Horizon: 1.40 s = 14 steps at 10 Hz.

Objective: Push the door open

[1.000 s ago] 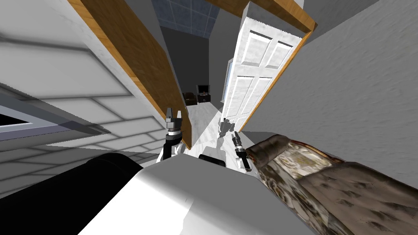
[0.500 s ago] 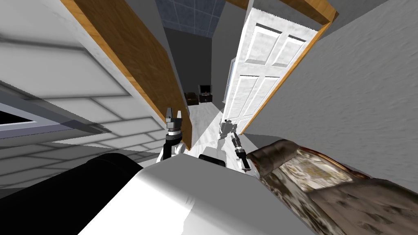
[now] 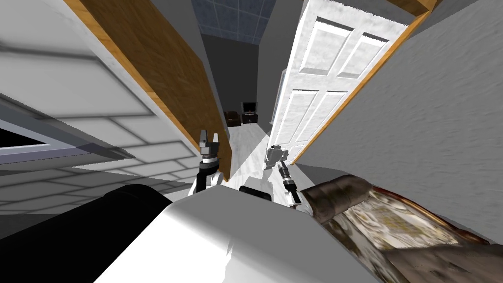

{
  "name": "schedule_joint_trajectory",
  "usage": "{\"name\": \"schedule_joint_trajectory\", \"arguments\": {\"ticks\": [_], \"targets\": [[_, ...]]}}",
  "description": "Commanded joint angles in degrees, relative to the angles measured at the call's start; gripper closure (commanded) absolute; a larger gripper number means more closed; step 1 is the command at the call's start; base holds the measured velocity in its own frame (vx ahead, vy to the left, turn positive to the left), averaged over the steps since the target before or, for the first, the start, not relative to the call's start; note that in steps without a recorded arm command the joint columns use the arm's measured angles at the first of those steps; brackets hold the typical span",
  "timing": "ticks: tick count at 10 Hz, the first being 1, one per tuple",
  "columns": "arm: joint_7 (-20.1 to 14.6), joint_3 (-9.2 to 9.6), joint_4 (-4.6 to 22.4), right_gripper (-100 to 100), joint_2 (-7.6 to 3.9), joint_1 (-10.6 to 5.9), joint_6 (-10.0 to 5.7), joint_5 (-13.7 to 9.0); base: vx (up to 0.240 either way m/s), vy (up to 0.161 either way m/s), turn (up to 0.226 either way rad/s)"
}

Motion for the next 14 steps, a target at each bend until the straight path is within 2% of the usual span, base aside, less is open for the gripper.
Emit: {"name": "schedule_joint_trajectory", "arguments": {"ticks": [1,2,12,14], "targets": [[-0.5,-0.11,2.9,-100,-0.23,-1.24,-1.04,0.3,0.085,-0.055,0.078],[-0.5,-0.11,2.9,-100,-0.23,-1.24,-1.04,0.3,0.050,-0.029,0.016],[-3.0,-0.34,14.7,-100,-1.45,-5.69,-5.14,2.2,0.074,-0.043,0.064],[-3.7,-0.41,18.2,-100,-1.81,-7.03,-6.39,2.8,0.100,-0.062,0.097]]}}
